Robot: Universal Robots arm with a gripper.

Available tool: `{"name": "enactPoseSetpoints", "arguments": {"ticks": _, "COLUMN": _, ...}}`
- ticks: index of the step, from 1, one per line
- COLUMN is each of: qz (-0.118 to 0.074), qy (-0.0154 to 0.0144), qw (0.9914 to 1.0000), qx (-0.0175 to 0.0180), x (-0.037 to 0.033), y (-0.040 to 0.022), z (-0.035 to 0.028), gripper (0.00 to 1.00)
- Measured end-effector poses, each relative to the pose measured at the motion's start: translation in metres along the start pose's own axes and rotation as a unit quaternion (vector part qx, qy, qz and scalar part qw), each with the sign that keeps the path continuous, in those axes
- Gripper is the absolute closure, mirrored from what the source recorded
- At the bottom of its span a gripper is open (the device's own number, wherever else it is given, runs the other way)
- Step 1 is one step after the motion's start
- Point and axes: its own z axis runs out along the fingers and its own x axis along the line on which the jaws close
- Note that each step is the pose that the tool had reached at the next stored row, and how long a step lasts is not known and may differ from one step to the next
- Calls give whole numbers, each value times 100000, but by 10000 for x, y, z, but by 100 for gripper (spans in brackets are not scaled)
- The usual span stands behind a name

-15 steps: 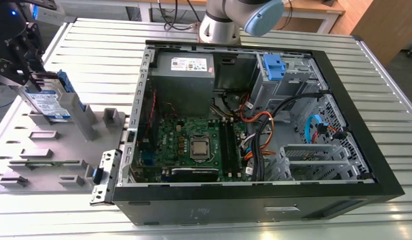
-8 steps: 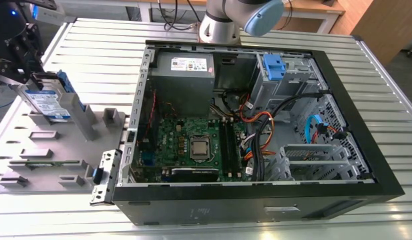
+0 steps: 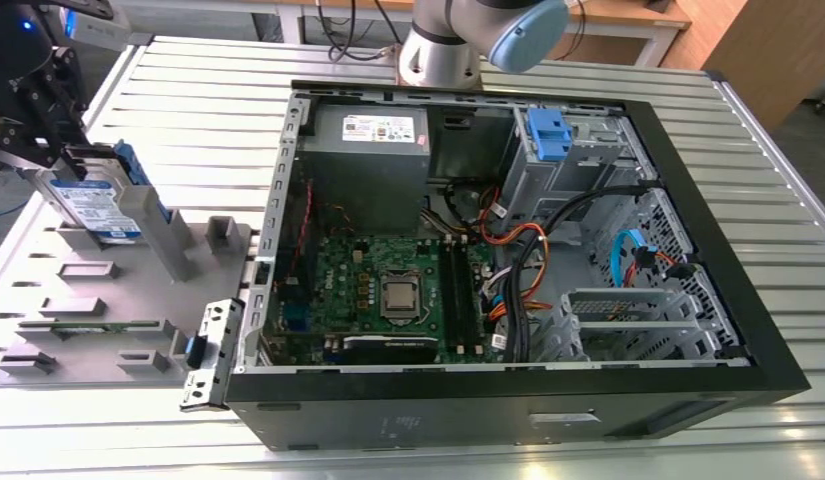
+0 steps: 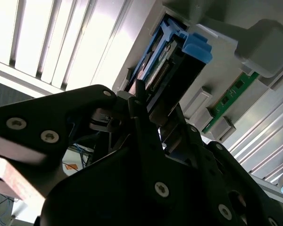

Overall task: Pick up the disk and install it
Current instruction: 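Pick up the disk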

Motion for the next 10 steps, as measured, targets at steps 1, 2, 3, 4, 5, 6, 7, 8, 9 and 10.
{"name": "enactPoseSetpoints", "arguments": {"ticks": 1, "qz": 0, "qy": -1, "qw": 100000, "qx": 1, "x": 0, "y": 0, "z": 0, "gripper": 64}}
{"name": "enactPoseSetpoints", "arguments": {"ticks": 2, "qz": 1, "qy": 2, "qw": 100000, "qx": -4, "x": 0, "y": 0, "z": -1, "gripper": 64}}
{"name": "enactPoseSetpoints", "arguments": {"ticks": 3, "qz": 0, "qy": 1, "qw": 100000, "qx": 0, "x": 0, "y": 0, "z": -1, "gripper": 65}}
{"name": "enactPoseSetpoints", "arguments": {"ticks": 4, "qz": 0, "qy": -2, "qw": 100000, "qx": 0, "x": 0, "y": 0, "z": -3, "gripper": 65}}
{"name": "enactPoseSetpoints", "arguments": {"ticks": 5, "qz": 1, "qy": -1, "qw": 100000, "qx": 0, "x": 0, "y": 0, "z": -6, "gripper": 65}}
{"name": "enactPoseSetpoints", "arguments": {"ticks": 6, "qz": -1, "qy": 1, "qw": 100000, "qx": 1, "x": 0, "y": 0, "z": -6, "gripper": 65}}
{"name": "enactPoseSetpoints", "arguments": {"ticks": 7, "qz": 1, "qy": 1, "qw": 100000, "qx": 0, "x": 0, "y": 0, "z": -6, "gripper": 65}}
{"name": "enactPoseSetpoints", "arguments": {"ticks": 8, "qz": 1, "qy": 1, "qw": 100000, "qx": -1, "x": 0, "y": 0, "z": -6, "gripper": 65}}
{"name": "enactPoseSetpoints", "arguments": {"ticks": 9, "qz": 2, "qy": 0, "qw": 100000, "qx": 0, "x": 0, "y": 0, "z": -6, "gripper": 65}}
{"name": "enactPoseSetpoints", "arguments": {"ticks": 10, "qz": 2, "qy": 0, "qw": 100000, "qx": 3, "x": 0, "y": 0, "z": -6, "gripper": 65}}
